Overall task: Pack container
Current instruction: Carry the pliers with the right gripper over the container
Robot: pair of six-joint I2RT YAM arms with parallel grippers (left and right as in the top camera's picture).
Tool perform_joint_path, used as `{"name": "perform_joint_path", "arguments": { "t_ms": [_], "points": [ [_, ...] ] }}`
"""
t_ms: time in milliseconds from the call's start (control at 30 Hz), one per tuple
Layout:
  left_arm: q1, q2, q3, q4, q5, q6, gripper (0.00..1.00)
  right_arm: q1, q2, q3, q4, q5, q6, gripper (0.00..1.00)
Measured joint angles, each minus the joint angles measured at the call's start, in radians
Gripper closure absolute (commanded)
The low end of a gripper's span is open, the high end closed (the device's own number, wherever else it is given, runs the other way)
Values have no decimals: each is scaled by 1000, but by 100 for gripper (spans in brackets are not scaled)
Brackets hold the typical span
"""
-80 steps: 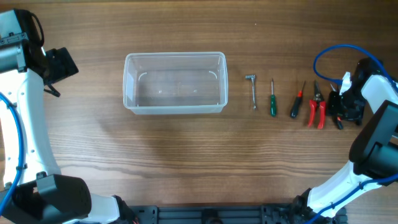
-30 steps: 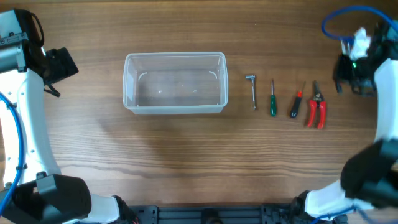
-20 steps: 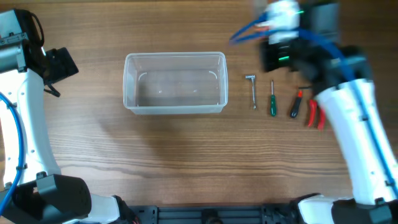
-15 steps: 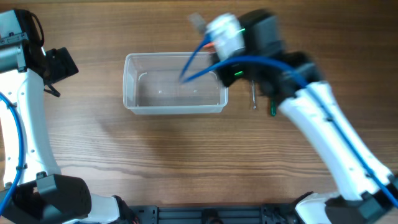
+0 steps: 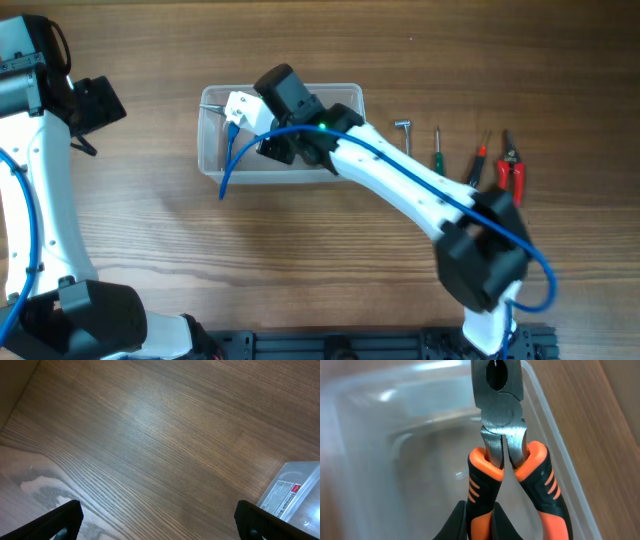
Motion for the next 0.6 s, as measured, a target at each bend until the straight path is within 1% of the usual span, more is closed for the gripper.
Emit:
{"name": "perform_joint_path", "arguments": {
  "t_ms": [267,433,600],
  "points": [
    [0,0,0,0,0,0,0,-9,96,-1,138,21,-43,96],
    [0,0,0,0,0,0,0,-9,127,-1,141,20,-47,96],
    [0,0,0,0,0,0,0,-9,161,0,88,20,-47,96]
  ]
}}
